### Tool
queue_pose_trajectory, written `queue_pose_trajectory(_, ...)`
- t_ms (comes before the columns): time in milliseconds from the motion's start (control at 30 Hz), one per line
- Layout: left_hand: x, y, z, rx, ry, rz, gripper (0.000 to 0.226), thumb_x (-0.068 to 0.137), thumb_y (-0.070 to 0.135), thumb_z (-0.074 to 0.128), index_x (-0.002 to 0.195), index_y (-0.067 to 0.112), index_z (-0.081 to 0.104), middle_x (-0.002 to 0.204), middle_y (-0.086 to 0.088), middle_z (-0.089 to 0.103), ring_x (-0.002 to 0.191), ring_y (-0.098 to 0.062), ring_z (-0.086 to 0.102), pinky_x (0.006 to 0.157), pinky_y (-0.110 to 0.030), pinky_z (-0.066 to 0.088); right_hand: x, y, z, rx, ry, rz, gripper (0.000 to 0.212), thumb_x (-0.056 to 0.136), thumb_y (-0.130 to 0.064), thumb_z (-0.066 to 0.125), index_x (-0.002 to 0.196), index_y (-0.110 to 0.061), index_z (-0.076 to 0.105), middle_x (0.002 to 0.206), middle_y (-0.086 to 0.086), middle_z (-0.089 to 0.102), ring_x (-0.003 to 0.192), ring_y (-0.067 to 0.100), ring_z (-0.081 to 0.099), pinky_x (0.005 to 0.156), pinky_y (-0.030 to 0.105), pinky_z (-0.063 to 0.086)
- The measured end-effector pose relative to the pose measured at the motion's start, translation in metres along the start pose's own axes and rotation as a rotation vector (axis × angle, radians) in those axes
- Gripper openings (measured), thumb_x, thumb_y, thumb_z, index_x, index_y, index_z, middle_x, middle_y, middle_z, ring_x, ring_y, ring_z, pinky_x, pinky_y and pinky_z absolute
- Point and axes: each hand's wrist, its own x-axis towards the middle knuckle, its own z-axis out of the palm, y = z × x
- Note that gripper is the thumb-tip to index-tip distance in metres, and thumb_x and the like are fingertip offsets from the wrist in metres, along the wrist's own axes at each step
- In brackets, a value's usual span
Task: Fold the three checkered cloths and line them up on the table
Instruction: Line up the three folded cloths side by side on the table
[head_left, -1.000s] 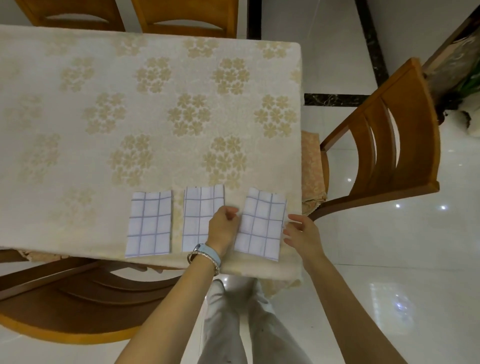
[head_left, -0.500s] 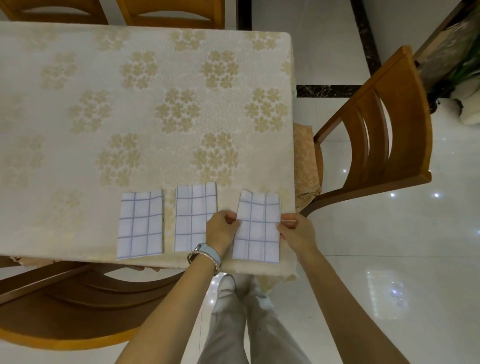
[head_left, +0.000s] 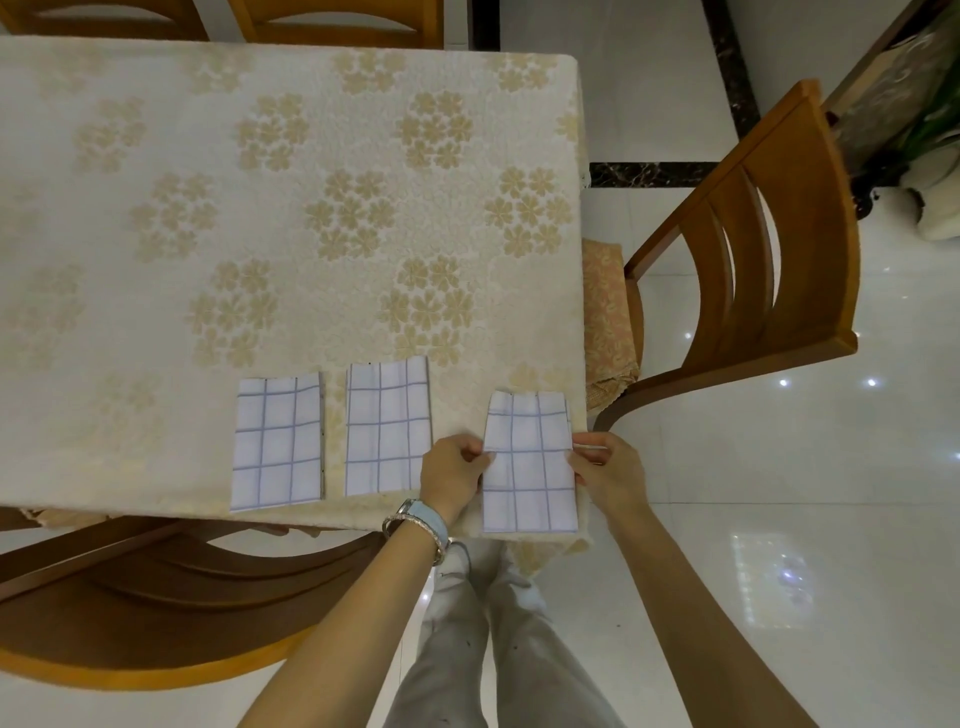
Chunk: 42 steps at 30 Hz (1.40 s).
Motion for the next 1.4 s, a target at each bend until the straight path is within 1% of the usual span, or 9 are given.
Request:
queue_pose_trajectory(233,0.001,0.002,-0.001,0.049,0.042,-0.014,0.02,0.09,0.024,0.066,0.07,0.025,0.061,0.071,0.004,0.064,0.077,-0.018,0.063,0.077,-0.031,0.053,0.0,-0.001,0.003,-0.033,0.007,-0.034,0.018,0.085,-0.007,0.07,0.096,-0.021,0.065,0.092,0.003,0.07,0.092,0.024,0.068,0.088,0.049,0.056)
queue_pose_trajectory(400,0.0,0.006,-0.002,0.107,-0.005,0.018,0.015,0.092,0.028,0.063,0.079,0.02,0.066,0.082,-0.002,0.07,0.083,-0.02,0.064,0.079,-0.033,0.053,0.0,0.001,0.001,-0.049,0.024,0.005,0.019,0.086,-0.008,0.07,0.102,-0.015,0.065,0.099,0.007,0.07,0.095,0.025,0.067,0.089,0.05,0.056)
queue_pose_trajectory(600,-0.002,0.012,-0.003,0.176,0.015,0.011,0.016,0.092,0.033,0.061,0.085,0.019,0.066,0.083,-0.003,0.07,0.083,-0.021,0.065,0.079,-0.035,0.054,-0.001,0.004,0.001,-0.057,0.032,0.007,0.022,0.087,-0.012,0.07,0.108,-0.012,0.065,0.104,0.009,0.069,0.098,0.026,0.065,0.092,0.05,0.054)
queue_pose_trajectory(667,-0.005,0.015,-0.005,0.203,0.053,-0.002,0.017,0.093,0.036,0.06,0.093,0.02,0.065,0.087,0.001,0.068,0.085,-0.02,0.064,0.076,-0.032,0.053,-0.003,0.0,-0.001,-0.057,0.047,-0.003,0.022,0.088,-0.013,0.069,0.109,-0.014,0.063,0.103,0.005,0.068,0.095,0.023,0.065,0.091,0.044,0.054)
queue_pose_trajectory(833,-0.016,0.018,-0.03,0.197,0.208,0.008,0.021,0.094,0.035,0.058,0.104,0.018,0.063,0.095,0.004,0.065,0.088,-0.02,0.063,0.075,-0.033,0.054,-0.013,-0.021,-0.003,-0.058,0.124,-0.125,0.025,0.091,-0.016,0.065,0.115,-0.017,0.059,0.104,-0.001,0.062,0.085,0.013,0.059,0.072,0.022,0.043)
queue_pose_trajectory(967,-0.02,-0.001,-0.069,0.091,0.354,0.036,0.018,0.095,0.025,0.058,0.11,0.016,0.064,0.105,-0.001,0.066,0.094,-0.019,0.062,0.079,-0.033,0.053,-0.02,-0.047,0.022,0.023,0.011,-0.196,0.023,0.092,-0.012,0.064,0.114,-0.016,0.058,0.1,-0.004,0.06,0.082,0.002,0.058,0.065,0.01,0.042)
queue_pose_trajectory(1100,-0.014,-0.027,-0.11,0.046,0.432,-0.035,0.023,0.093,0.015,0.06,0.115,0.008,0.06,0.111,-0.013,0.062,0.094,-0.023,0.057,0.076,-0.028,0.042,-0.026,-0.064,0.069,0.019,-0.106,-0.202,0.02,0.091,-0.011,0.065,0.11,-0.015,0.059,0.096,-0.001,0.061,0.079,0.005,0.059,0.058,0.004,0.043)
queue_pose_trajectory(1200,-0.008,-0.038,-0.126,0.035,0.412,-0.108,0.029,0.094,0.011,0.059,0.121,0.003,0.057,0.115,-0.016,0.062,0.101,-0.027,0.059,0.076,-0.026,0.039,-0.026,-0.069,0.101,-0.027,-0.173,-0.175,0.021,0.091,-0.011,0.064,0.111,-0.014,0.059,0.097,0.001,0.062,0.086,0.015,0.061,0.066,0.012,0.043)
queue_pose_trajectory(1400,0.004,-0.051,-0.132,-0.036,0.379,-0.148,0.031,0.094,0.012,0.059,0.124,0.004,0.057,0.119,-0.015,0.064,0.111,-0.031,0.059,0.089,-0.032,0.046,-0.024,-0.071,0.14,-0.144,-0.254,-0.157,0.026,0.092,-0.009,0.061,0.117,-0.012,0.054,0.096,0.003,0.062,0.087,0.018,0.061,0.068,0.014,0.044)
